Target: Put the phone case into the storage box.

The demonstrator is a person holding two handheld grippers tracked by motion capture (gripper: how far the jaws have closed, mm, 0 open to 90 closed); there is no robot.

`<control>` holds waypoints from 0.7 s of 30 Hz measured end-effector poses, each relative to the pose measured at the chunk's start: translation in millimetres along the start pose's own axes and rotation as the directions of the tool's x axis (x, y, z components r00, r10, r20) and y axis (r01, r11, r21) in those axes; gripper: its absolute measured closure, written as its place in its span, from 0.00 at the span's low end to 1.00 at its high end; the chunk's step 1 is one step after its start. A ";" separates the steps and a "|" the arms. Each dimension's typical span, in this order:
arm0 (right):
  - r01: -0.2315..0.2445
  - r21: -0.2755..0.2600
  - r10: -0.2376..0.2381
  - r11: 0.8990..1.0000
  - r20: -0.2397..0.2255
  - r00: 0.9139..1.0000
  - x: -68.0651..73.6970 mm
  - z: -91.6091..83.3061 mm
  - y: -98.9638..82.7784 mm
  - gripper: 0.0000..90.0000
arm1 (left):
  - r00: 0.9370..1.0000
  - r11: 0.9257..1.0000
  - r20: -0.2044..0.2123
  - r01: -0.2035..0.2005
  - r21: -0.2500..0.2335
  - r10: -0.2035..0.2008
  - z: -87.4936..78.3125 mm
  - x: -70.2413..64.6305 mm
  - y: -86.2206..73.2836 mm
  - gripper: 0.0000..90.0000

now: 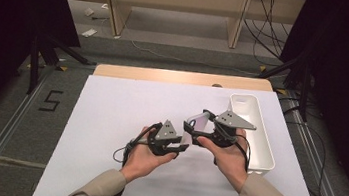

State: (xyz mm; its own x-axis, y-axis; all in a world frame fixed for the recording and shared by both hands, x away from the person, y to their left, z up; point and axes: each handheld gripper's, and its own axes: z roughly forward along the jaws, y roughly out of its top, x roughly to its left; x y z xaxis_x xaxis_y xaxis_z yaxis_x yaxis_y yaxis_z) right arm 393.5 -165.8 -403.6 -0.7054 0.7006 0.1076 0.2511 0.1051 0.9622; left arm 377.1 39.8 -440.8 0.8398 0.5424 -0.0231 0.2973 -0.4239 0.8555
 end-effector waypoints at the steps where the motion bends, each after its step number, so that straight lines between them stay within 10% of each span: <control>1: -0.001 -0.004 0.001 1.000 0.000 1.000 -0.6 -0.3 0.5 0.20 | 1.000 1.000 0.001 -0.016 -0.010 0.016 -1.3 -0.1 0.5 0.60; 11: -0.005 -0.018 0.006 1.000 0.013 1.000 -8.3 -6.3 5.8 0.20 | 0.999 0.999 -0.044 -0.028 0.036 0.030 -12.6 5.2 -2.3 0.01; 21: -0.013 -0.030 0.014 0.999 0.030 0.999 -17.4 -13.1 10.8 0.20 | 0.998 0.999 -0.042 -0.036 0.035 0.038 -28.3 12.0 -11.5 0.00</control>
State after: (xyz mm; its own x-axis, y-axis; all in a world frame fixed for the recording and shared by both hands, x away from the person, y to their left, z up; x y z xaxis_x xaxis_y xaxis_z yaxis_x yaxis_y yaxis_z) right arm 399.8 -186.1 -391.8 -0.6813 0.7231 0.1138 0.2406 0.0744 0.9678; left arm 370.9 71.7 -436.3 0.8305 0.5561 0.0308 0.2825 -0.4683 0.8372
